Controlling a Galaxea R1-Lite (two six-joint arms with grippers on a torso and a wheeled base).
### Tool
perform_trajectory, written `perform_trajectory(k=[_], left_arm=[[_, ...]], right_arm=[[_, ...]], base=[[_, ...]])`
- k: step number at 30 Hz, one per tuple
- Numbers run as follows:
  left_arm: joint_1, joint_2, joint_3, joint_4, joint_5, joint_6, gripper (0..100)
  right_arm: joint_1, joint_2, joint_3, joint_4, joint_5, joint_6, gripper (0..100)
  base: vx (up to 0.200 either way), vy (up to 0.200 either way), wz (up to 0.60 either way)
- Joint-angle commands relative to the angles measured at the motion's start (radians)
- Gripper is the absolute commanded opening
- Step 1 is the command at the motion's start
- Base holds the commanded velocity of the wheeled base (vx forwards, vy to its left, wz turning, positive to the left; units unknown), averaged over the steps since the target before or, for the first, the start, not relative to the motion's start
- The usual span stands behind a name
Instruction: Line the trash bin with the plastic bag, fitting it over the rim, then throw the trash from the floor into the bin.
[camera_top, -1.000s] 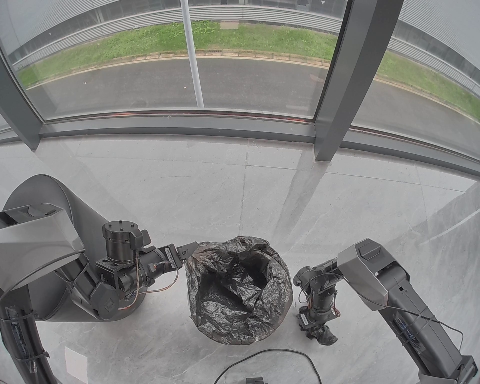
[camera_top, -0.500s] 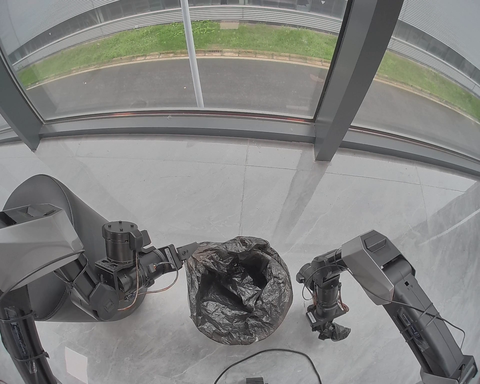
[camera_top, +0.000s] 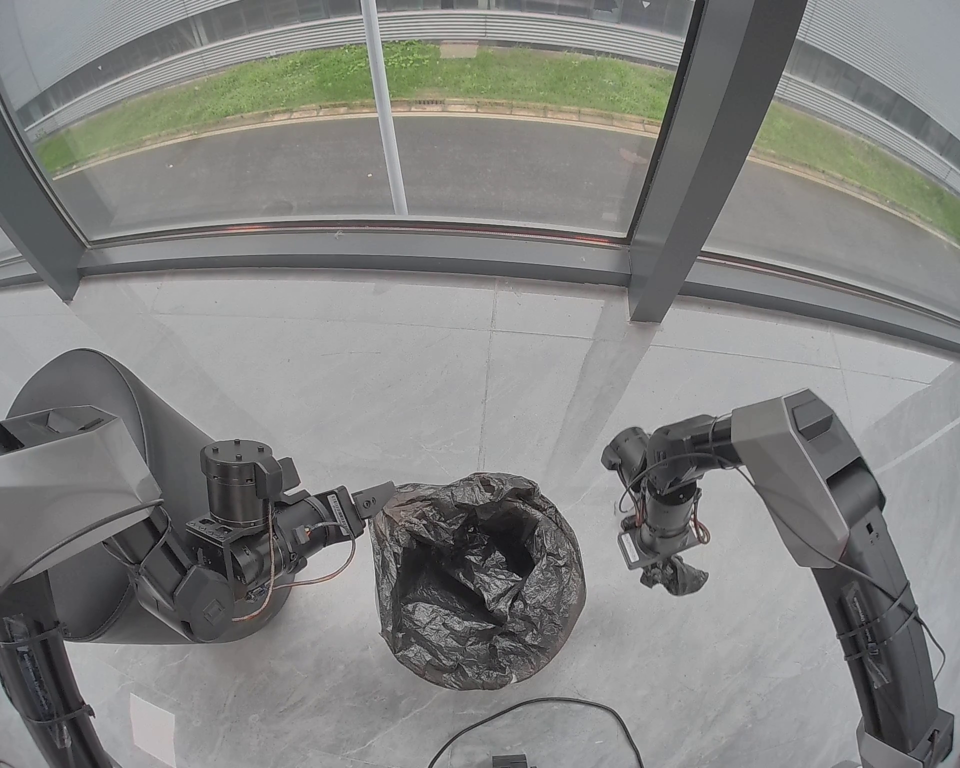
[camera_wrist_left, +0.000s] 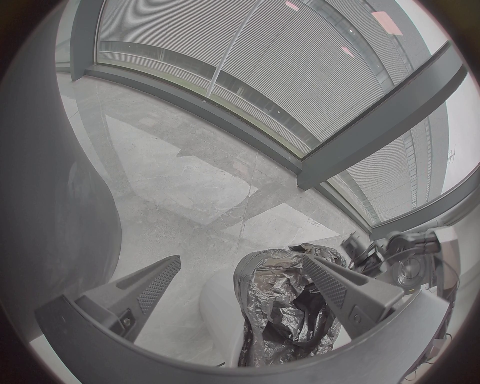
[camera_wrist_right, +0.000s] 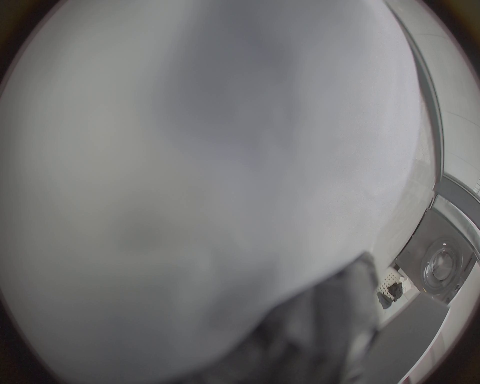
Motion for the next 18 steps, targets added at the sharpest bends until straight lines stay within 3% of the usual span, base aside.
perform_trajectory(k=[1, 4, 7, 11, 12, 18], left_arm=[[-0.005, -0.071, 0.025, -0.001, 0.0, 0.001, 100], [-0.008, -0.094, 0.03, 0.001, 0.002, 0.001, 100], [-0.008, -0.111, 0.036, 0.001, 0.0, 0.001, 100], [-0.011, -0.13, 0.045, 0.001, 0.0, 0.001, 100], [-0.019, -0.143, 0.05, 0.001, 0.0, 0.001, 100], [-0.022, -0.185, 0.063, 0.001, 0.0, 0.005, 100]], right_arm=[[0.053, -0.245, 0.0, -0.004, -0.021, -0.084, 0], [0.088, -0.323, 0.0, -0.002, -0.024, -0.162, 0], [0.154, -0.409, 0.0, 0.036, -0.033, -0.177, 0], [0.243, -0.478, 0.0, 0.078, -0.107, -0.177, 0], [0.311, -0.509, 0.0, 0.081, -0.153, -0.18, 0], [0.472, -0.564, 0.0, 0.082, -0.224, -0.232, 0]], base=[[0.0, 0.0, 0.0], [0.0, 0.0, 0.0], [0.0, 0.0, 0.0], [0.0, 0.0, 0.0], [0.0, 0.0, 0.0], [0.0, 0.0, 0.0]])
